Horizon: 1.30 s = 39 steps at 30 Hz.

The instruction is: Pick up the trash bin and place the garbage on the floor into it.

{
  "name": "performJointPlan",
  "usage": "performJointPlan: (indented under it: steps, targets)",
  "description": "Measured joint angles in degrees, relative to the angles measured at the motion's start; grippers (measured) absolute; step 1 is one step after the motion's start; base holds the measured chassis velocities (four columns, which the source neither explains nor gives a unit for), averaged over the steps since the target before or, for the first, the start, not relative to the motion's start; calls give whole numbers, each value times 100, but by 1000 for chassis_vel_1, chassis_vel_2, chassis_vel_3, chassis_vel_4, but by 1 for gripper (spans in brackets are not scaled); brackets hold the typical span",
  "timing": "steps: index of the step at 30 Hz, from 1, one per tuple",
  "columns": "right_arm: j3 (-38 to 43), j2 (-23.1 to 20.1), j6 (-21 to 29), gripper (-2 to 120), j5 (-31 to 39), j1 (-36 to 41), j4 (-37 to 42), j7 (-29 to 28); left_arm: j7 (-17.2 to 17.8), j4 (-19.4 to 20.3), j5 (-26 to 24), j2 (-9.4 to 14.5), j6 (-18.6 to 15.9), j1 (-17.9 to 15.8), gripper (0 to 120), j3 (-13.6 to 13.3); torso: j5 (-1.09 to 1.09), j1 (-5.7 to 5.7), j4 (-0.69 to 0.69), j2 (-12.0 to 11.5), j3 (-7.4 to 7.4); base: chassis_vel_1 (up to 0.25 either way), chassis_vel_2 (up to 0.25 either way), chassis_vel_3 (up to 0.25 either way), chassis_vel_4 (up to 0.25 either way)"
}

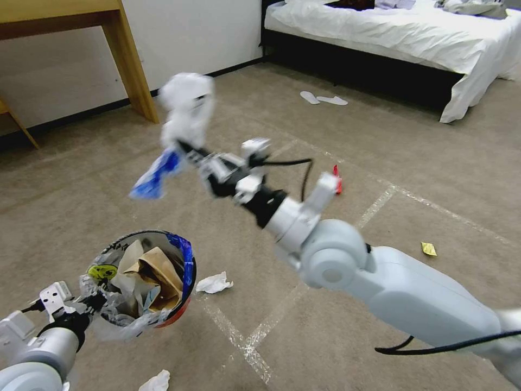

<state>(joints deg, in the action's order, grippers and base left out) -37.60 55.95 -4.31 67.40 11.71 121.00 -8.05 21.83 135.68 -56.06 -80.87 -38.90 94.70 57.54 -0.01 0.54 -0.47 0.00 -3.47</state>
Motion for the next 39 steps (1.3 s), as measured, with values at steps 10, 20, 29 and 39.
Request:
performJointPlan:
  steps: [10,20,29,39]
  targets:
    - [-898,172,154,0,-220,-429,-282,-267,25,75,-63,40,-25,38,1,-53,0,0,0,0,0,0,0,0,0]
    - [-1290,226,323,0,-397,-481,-449,-427,59,131,-172,79,-46,36,1,-45,1,0,0,0,0,0,0,0,0]
    - [-1555,112,390,0,-526,-422,-479,-426,76,151,-227,120,-53,36,1,-24,1,0,-1,0,0,0,0,0,0]
    - [-1863,162,408,0,-639,-405,-656,-450,77,179,-258,136,-53,33,1,-17,1,0,-1,0,0,0,0,0,0]
